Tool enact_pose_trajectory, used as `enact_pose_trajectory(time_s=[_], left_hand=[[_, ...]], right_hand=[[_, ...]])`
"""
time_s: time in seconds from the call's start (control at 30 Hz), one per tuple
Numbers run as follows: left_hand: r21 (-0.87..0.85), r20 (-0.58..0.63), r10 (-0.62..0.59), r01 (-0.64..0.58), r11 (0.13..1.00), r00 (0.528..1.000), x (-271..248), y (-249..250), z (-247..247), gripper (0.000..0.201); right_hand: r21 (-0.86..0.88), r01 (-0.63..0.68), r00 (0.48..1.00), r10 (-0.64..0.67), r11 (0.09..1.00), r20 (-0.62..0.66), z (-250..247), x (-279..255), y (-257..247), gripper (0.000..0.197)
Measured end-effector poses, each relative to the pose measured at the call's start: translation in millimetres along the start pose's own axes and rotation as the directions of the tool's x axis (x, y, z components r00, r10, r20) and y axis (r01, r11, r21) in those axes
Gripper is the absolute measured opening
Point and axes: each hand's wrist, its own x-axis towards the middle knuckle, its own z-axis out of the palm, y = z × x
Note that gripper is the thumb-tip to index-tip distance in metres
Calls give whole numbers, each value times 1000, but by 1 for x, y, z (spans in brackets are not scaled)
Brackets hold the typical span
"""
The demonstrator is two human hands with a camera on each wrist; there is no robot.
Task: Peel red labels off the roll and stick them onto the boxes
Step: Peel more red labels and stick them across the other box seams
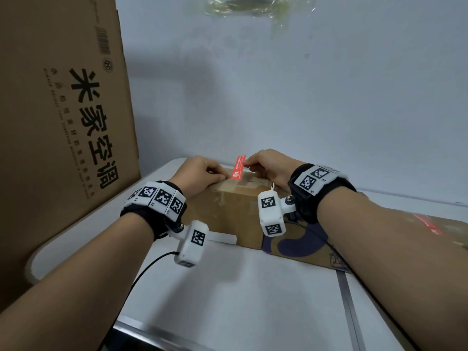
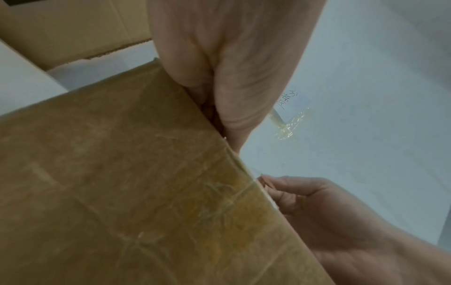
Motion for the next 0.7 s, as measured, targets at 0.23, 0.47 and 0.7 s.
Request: enact_pose_trajectory(time_s=[0.23, 0.47, 0.7], left_hand=[[-67, -34, 81, -83, 994, 996, -4, -1, 2, 26], [-7, -12, 124, -124, 992, 992, -6, -1, 2, 27], [-29, -31, 91, -92, 995, 995, -6, 1, 4, 19]], right_hand=[[-162, -26, 1000, 24, 986, -15, 6, 3, -1, 6], [-176, -23, 999, 17, 984, -35, 9, 5, 0, 9], [-152, -25, 999, 20, 988, -32, 8, 4, 1, 9]])
